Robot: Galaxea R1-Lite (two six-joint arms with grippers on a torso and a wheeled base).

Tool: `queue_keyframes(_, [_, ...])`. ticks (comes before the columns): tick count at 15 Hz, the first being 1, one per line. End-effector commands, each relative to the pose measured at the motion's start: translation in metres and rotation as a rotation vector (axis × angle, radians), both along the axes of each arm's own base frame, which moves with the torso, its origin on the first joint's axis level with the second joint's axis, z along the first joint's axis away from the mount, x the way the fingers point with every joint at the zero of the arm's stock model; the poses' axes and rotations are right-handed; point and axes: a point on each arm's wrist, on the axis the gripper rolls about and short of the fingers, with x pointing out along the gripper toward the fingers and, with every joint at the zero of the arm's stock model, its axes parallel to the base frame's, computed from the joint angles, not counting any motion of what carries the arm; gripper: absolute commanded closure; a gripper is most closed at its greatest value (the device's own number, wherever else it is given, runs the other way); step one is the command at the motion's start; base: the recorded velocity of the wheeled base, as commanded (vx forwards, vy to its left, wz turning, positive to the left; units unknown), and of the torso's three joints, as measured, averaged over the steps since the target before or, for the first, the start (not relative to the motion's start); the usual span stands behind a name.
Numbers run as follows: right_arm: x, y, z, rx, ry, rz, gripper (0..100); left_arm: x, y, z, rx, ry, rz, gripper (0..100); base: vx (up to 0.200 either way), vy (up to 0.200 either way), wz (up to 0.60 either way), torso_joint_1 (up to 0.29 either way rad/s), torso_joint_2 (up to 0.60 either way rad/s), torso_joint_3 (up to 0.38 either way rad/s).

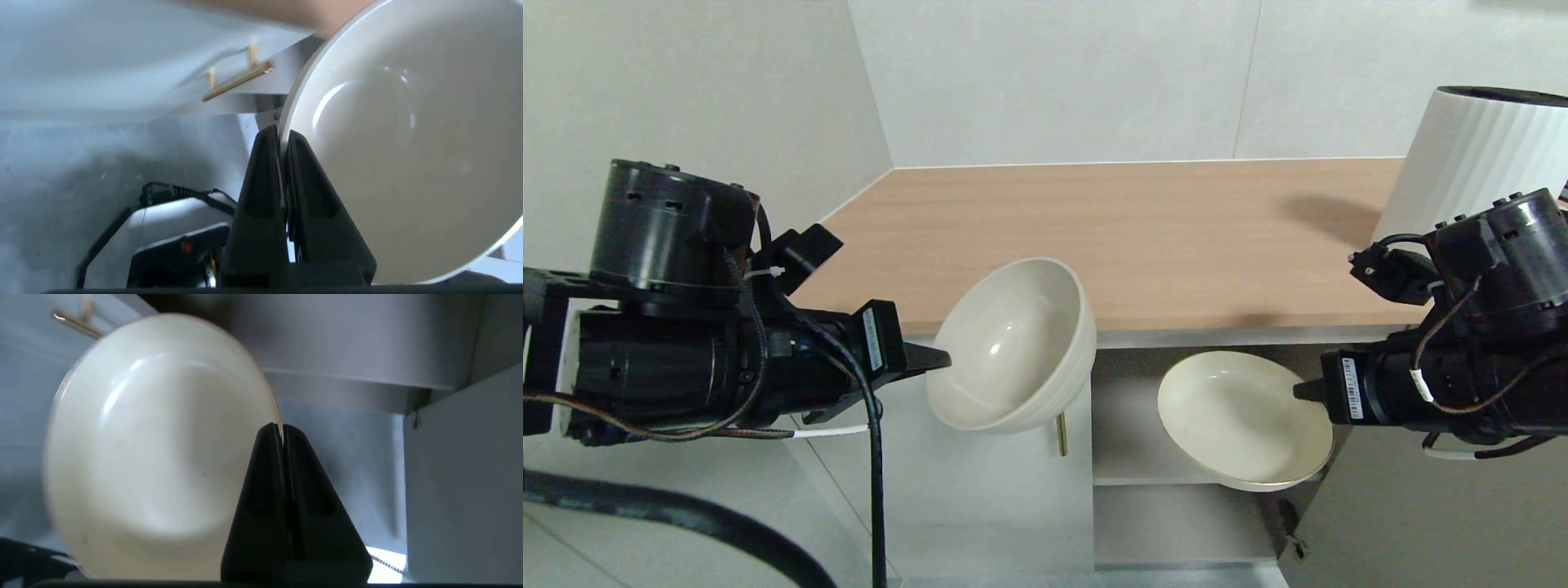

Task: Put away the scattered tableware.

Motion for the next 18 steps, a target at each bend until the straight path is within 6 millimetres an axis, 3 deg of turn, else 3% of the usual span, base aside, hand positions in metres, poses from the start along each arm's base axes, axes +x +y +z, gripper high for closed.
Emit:
queue_keyframes(1, [0.001,0.001,-0.002,-0.004,0.007,0.001,100,0.001,0.000,-0.001,0.001,0.004,0.000,100,0.000,0.000,0.00,-0.168,0.48,0.300])
queue_keyframes(8, [0.003,0.002,-0.004,-0.008,0.015,-0.001,100,0.001,-0.001,-0.001,0.001,0.004,-0.003,100,0.000,0.000,0.00,-0.140,0.45,0.309])
queue_keyframes(13, [0.004,0.003,-0.006,-0.012,0.019,0.000,100,0.001,-0.001,-0.001,0.001,0.004,-0.003,100,0.000,0.000,0.00,-0.022,0.09,0.065])
queue_keyframes(18, [0.031,0.018,-0.045,-0.086,0.139,-0.007,100,0.001,-0.001,-0.001,0.001,0.004,-0.003,100,0.000,0.000,0.00,0.000,0.00,0.000])
